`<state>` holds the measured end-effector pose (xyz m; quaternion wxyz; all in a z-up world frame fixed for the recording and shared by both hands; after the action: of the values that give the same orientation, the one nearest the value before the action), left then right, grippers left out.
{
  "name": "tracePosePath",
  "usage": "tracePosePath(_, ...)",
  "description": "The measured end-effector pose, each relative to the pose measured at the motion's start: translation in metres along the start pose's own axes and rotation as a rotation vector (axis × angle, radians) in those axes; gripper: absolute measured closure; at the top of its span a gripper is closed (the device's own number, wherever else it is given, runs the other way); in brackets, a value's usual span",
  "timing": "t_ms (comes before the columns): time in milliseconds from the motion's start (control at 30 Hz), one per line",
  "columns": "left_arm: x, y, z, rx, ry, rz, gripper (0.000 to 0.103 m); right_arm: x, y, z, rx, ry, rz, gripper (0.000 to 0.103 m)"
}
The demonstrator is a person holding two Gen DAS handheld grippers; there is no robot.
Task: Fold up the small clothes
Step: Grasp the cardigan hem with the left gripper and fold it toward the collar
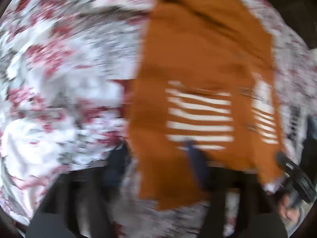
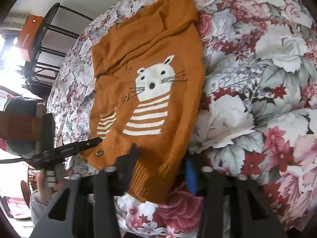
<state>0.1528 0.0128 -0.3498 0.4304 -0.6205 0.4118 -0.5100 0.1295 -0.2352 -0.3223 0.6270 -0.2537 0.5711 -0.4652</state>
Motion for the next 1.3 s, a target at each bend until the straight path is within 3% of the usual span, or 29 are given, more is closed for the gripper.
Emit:
tracePosePath(33, 0.006, -0.006, -0.002, 0.013, 0.02, -0.023, 0.086, 0.0, -0.002, 0.0, 0.006, 0.001, 0.008, 0.086)
tracePosePath(67, 0.017, -0.011, -0.005, 0.017, 0.056, -0.063, 0.093, 0.0, -0.005, 0.001, 0.018, 0.006, 0.022, 0.089)
tracePosePath(200, 0.034, -0.026, -0.004, 0.095, 0.111, -0.077, 0.094, 0.0, -0.02, 0.009, 0.075, 0.025, 0.073, 0.094)
tracePosePath(367, 0.033, -0.059, 0.016, 0.195, 0.055, -0.178, 0.095, -0.001, -0.038, 0.026, 0.14, 0.042, 0.115, 0.094)
tracePosePath(567, 0.038, -0.078, 0.037, 0.238, 0.031, -0.223, 0.095, -0.008, -0.042, 0.05, 0.18, 0.056, 0.136, 0.095)
tracePosePath(800, 0.058, -0.094, 0.063, 0.291, 0.063, -0.221, 0.095, -0.015, -0.043, 0.083, 0.218, 0.06, 0.136, 0.095)
tracePosePath(1300, 0.093, -0.097, 0.134, 0.348, 0.065, -0.202, 0.095, 0.015, -0.018, 0.16, 0.243, 0.156, 0.165, 0.095)
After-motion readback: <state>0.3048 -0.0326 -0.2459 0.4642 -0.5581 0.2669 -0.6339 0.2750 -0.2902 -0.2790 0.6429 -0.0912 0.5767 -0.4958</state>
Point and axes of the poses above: each gripper's, at about its wrist camera, not at the fingertips, and y roughly the way its jaws point, x to its right, z to its top, the point moved 4 cm from there along y, roughly the way its jaws point, and after that the axes turned 11 degrees about -y, right-handed, at the moved point
